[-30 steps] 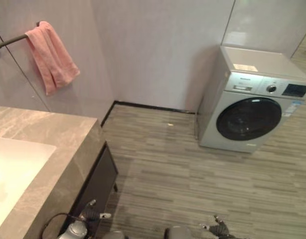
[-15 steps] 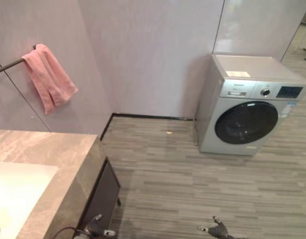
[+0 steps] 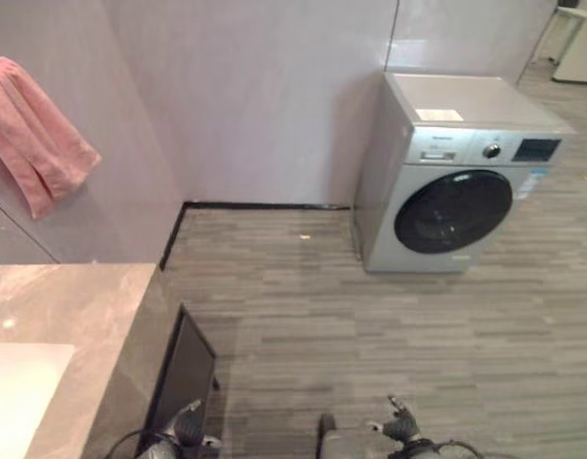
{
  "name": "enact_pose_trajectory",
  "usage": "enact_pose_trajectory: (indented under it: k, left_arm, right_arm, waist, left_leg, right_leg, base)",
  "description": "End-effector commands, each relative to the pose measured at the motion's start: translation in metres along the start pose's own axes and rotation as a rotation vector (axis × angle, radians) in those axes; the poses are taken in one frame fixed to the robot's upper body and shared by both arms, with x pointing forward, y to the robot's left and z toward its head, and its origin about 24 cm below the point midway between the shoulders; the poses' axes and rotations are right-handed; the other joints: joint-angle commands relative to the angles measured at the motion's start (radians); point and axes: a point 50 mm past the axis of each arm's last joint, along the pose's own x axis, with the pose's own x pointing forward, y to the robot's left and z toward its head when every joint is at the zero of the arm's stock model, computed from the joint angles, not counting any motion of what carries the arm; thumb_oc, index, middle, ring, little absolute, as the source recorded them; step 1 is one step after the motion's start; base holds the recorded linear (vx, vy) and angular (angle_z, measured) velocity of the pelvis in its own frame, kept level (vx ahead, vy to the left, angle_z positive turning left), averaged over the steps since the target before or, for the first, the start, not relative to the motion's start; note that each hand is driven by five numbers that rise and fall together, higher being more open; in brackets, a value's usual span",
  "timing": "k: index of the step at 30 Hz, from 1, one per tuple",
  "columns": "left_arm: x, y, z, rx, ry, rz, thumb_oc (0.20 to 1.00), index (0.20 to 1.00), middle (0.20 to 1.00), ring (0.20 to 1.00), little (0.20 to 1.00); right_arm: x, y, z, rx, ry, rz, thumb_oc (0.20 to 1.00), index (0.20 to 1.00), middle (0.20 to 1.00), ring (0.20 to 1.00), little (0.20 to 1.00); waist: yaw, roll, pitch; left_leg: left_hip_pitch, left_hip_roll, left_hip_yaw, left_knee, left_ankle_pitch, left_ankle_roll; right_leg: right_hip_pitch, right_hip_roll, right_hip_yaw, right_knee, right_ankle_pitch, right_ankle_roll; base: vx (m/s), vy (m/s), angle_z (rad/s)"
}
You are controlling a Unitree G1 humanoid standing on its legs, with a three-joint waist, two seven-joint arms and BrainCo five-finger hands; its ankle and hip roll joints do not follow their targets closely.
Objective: Put brush and paste in cup on sink, flatten towel.
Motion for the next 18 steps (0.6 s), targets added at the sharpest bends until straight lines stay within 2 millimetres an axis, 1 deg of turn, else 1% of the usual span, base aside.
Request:
enact_pose_trajectory:
  k: [1,2,3,4,5,6,7,8,9,10,11,12,13,14,15,16,17,18]
  left_arm:
    - [0.009,0.028,0.014,0.032,-0.069,0.081,1.000,1.000,1.000,1.000,1.000]
    - [0.012,0.037,0.024,0.044,-0.101,0.099,1.000,1.000,1.000,1.000,1.000]
    - [0.013,0.040,0.026,0.045,-0.106,0.112,1.000,1.000,1.000,1.000,1.000]
    - [0.014,0.043,0.029,0.042,-0.108,0.120,1.000,1.000,1.000,1.000,1.000]
    - [0.015,0.044,0.029,0.029,-0.101,0.129,1.000,1.000,1.000,1.000,1.000]
    - [0.015,0.047,0.028,0.020,-0.098,0.147,1.000,1.000,1.000,1.000,1.000]
    - [0.016,0.048,0.028,0.005,-0.094,0.159,1.000,1.000,1.000,1.000,1.000]
    - [0.016,0.047,0.026,-0.002,-0.081,0.160,1.000,1.000,1.000,1.000,1.000]
    - [0.016,0.049,0.027,-0.003,-0.085,0.167,1.000,1.000,1.000,1.000,1.000]
    - [0.016,0.050,0.028,-0.002,-0.087,0.175,1.000,1.000,1.000,1.000,1.000]
    - [0.016,0.050,0.028,-0.005,-0.084,0.173,1.000,1.000,1.000,1.000,1.000]
    - [0.016,0.050,0.028,-0.005,-0.084,0.173,1.000,1.000,1.000,1.000,1.000]
    - [0.016,0.050,0.022,-0.073,-0.044,0.177,1.000,1.000,1.000,1.000,1.000]
    - [0.016,0.050,0.021,-0.115,-0.036,0.177,1.000,1.000,1.000,1.000,1.000]
    - [0.015,0.052,0.022,-0.083,-0.058,0.183,1.000,1.000,1.000,1.000,1.000]
    - [0.015,0.052,0.022,-0.083,-0.058,0.183,1.000,1.000,1.000,1.000,1.000]
    - [0.015,0.059,0.026,-0.112,-0.080,0.214,1.000,1.000,1.000,1.000,1.000]
    - [0.015,0.062,0.028,-0.126,-0.088,0.220,1.000,1.000,1.000,1.000,1.000]
  right_arm:
    - [0.002,-0.015,0.016,-0.056,-0.087,-0.036,1.000,1.000,1.000,1.000,1.000]
    - [0.003,-0.021,0.020,-0.050,-0.101,-0.058,1.000,1.000,1.000,1.000,1.000]
    - [0.004,-0.024,0.020,-0.052,-0.100,-0.066,1.000,1.000,1.000,1.000,1.000]
    - [0.004,-0.024,0.018,-0.062,-0.088,-0.068,1.000,1.000,1.000,1.000,1.000]
    - [0.004,-0.026,0.015,-0.087,-0.071,-0.071,1.000,1.000,1.000,1.000,1.000]
    - [0.003,-0.028,0.010,-0.089,-0.056,-0.084,1.000,1.000,1.000,1.000,1.000]
    - [0.001,-0.029,0.006,-0.076,-0.045,-0.096,1.000,1.000,1.000,1.000,1.000]
    - [0.000,-0.028,0.003,-0.075,-0.037,-0.092,1.000,1.000,1.000,1.000,1.000]
    - [-0.001,-0.027,0.000,-0.085,-0.034,-0.090,1.000,1.000,1.000,1.000,1.000]
    - [-0.002,-0.027,-0.001,-0.097,-0.033,-0.088,1.000,1.000,1.000,1.000,1.000]
    - [-0.002,-0.027,-0.002,-0.102,-0.031,-0.086,1.000,1.000,1.000,1.000,1.000]
    - [-0.002,-0.026,-0.002,-0.102,-0.031,-0.086,1.000,1.000,1.000,1.000,1.000]
    - [-0.002,-0.027,-0.001,-0.112,-0.036,-0.086,1.000,1.000,1.000,1.000,1.000]
    - [-0.001,-0.024,0.003,-0.125,-0.044,-0.073,1.000,1.000,1.000,1.000,1.000]
    - [-0.001,-0.022,0.005,-0.135,-0.054,-0.065,1.000,1.000,1.000,1.000,1.000]
    - [-0.001,-0.022,0.005,-0.135,-0.054,-0.065,1.000,1.000,1.000,1.000,1.000]
    - [-0.001,-0.015,0.009,-0.131,-0.070,-0.046,1.000,1.000,1.000,1.000,1.000]
    - [-0.001,-0.014,0.009,-0.110,-0.069,-0.048,1.000,1.000,1.000,1.000,1.000]
  waist:
    - [-0.009,-0.030,0.024]
    - [0.012,-0.064,0.064]
    - [0.015,-0.075,0.078]
    - [0.027,-0.077,0.090]
    - [0.039,-0.079,0.096]
    - [0.048,-0.078,0.093]
    - [0.050,-0.068,0.094]
    - [0.058,-0.066,0.089]
    - [0.068,-0.055,0.087]
    - [0.080,-0.039,0.086]
    - [0.085,-0.036,0.086]
    - [0.085,-0.037,0.087]
    - [0.090,-0.033,0.084]
    - [0.092,-0.026,0.072]
    - [0.095,-0.029,0.067]
    - [0.097,-0.027,0.064]
    - [0.107,-0.047,0.059]
    - [0.108,-0.058,0.055]
  left_leg:
    - [0.019,0.005,-0.016,0.230,0.251,-0.026]
    - [-0.118,0.027,-0.009,0.439,0.325,-0.036]
    - [-0.163,0.040,0.010,0.510,0.319,-0.032]
    - [-0.203,0.040,0.026,0.519,0.293,-0.028]
    - [-0.246,0.020,0.038,0.486,0.265,-0.023]
    - [-0.299,0.006,0.078,0.357,0.247,-0.010]
    - [-0.315,0.019,0.110,0.257,0.248,-0.008]
    - [-0.336,0.014,0.129,0.166,0.255,-0.005]
    - [-0.347,-0.001,0.132,0.052,0.300,-0.010]
    - [-0.371,0.005,0.126,-0.031,0.355,-0.026]
    - [-0.360,0.007,0.122,-0.089,0.388,-0.033]
    - [-0.358,0.007,0.122,-0.091,0.389,-0.033]
    - [-0.364,0.022,0.131,-0.136,0.420,-0.040]
    - [-0.340,0.043,0.166,-0.139,0.418,-0.034]
    - [-0.337,0.035,0.160,-0.102,0.404,-0.021]
    - [-0.341,0.038,0.160,-0.101,0.404,-0.021]
    - [-0.354,0.009,0.152,-0.013,0.351,0.010]
    - [-0.346,-0.006,0.164,0.005,0.318,0.029]
  right_leg:
    - [-0.004,0.002,-0.025,-0.023,0.109,0.050]
    - [0.039,-0.004,-0.036,-0.046,0.093,0.014]
    - [0.051,-0.007,-0.050,-0.052,0.082,0.001]
    - [0.078,-0.006,-0.058,-0.061,0.067,-0.003]
    - [0.106,-0.011,-0.059,-0.081,0.063,0.001]
    - [0.136,-0.022,-0.066,-0.113,0.060,0.016]
    - [0.150,-0.022,-0.072,-0.124,0.049,0.023]
    - [0.167,-0.025,-0.078,-0.138,0.043,0.029]
    - [0.186,-0.017,-0.079,-0.149,0.035,0.032]
    - [0.209,0.001,-0.073,-0.159,0.023,0.034]
    - [0.227,0.000,-0.069,-0.161,0.017,0.036]
    - [0.229,-0.001,-0.069,-0.161,0.017,0.037]
    - [0.247,0.002,-0.068,-0.161,0.004,0.039]
    - [0.274,0.004,-0.065,-0.149,-0.029,0.046]
    - [0.285,-0.002,-0.062,-0.131,-0.059,0.052]
    - [0.281,0.000,-0.061,-0.131,-0.056,0.051]
    - [0.296,-0.034,-0.043,-0.037,-0.069,0.060]
    - [0.293,-0.055,-0.041,0.010,-0.043,0.076]
  base:
    - [0.28,-0.393,0.45]
    - [0.15,-0.300,0.56]
    - [0.24,-0.354,0.44]
    - [0.24,-0.172,0.18]
    - [0.37,-0.089,0.23]
    - [0.40,-0.021,0.27]
    - [0.42,0.018,0.35]
    - [0.36,0.049,0.17]
    - [0.42,0.068,0.23]
    - [0.43,0.075,0.20]
    - [0.30,0.051,0.04]
    - [0.28,0.049,-0.17]
    - [0.44,0.080,-0.40]
    - [0.61,0.107,-0.41]
    - [0.45,0.076,-0.34]
    - [0.56,0.137,-0.31]
    - [0.54,0.181,-0.19]
    - [0.54,0.182,-0.22]
